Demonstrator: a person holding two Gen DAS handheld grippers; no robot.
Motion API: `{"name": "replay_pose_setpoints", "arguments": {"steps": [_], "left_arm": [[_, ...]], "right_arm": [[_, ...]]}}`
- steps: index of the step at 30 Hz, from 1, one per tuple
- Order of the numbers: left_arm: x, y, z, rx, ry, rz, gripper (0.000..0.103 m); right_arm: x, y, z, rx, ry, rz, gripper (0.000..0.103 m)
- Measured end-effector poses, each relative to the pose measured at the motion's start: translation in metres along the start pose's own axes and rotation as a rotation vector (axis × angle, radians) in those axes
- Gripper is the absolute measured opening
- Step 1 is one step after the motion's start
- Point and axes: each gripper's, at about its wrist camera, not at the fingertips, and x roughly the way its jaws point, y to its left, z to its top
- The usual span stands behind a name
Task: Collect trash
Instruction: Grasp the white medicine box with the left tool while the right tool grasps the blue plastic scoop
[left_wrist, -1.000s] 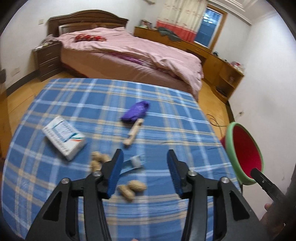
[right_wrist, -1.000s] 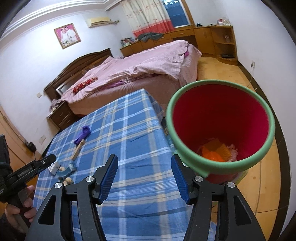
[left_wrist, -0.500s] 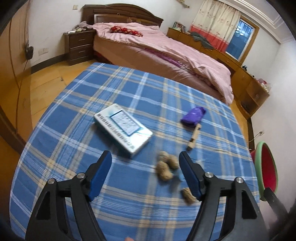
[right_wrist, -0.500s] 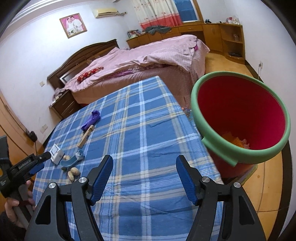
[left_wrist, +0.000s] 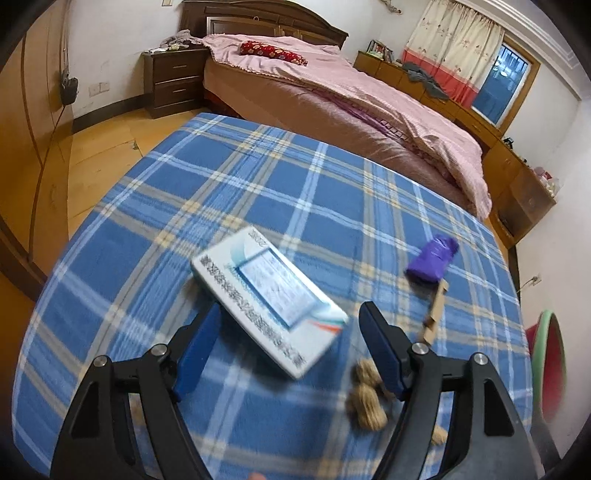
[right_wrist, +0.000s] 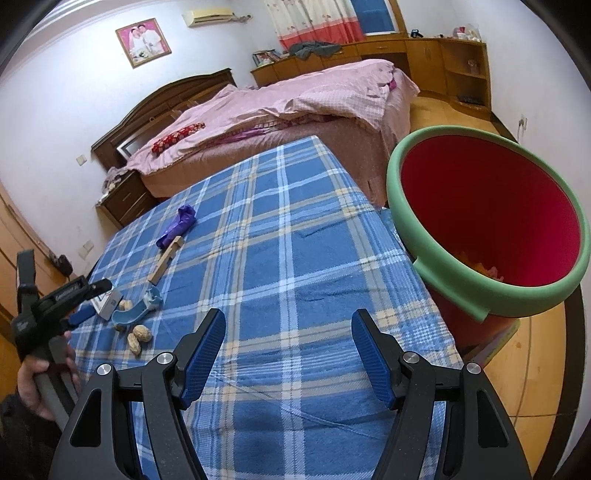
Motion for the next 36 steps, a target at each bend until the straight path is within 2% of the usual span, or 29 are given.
{"name": "replay_pose_setpoints", "arguments": {"steps": [4,10,13,17,21,25,36], "left_arm": [[0.016,-0.004,0.008,0.036,0.021,0.036,0.076],[0.022,-0.016,0.005,0.131,0.007,0.095,0.075],[0.02,-0.015,0.003,0.146,0.0,0.081,0.07],[0.013,-0.012,0.0,0.162,0.009,0.042,0.068],[0.0,-0.005,-0.007,0.153,-0.01,0.027,0.067],[-0.021,0.004,-0.016,0.148,-0.035,0.017,0.067],[-0.052,0.038,-0.033,0.12,-0.072,0.034,0.067]], "right_arm": [[0.003,-0.003,0.0,0.007,0.005,-0.001,0.072],[0.008,-0.004,-0.001,0.008,0.018,-0.001,0.072],[0.011,-0.001,-0.001,0.001,0.026,0.003,0.072],[0.016,0.008,0.0,-0.016,0.039,0.019,0.072],[0.02,0.026,0.003,-0.055,0.051,0.056,0.073],[0.027,0.048,0.005,-0.104,0.063,0.107,0.079],[0.062,0.114,0.002,-0.213,0.138,0.249,0.086]]}}
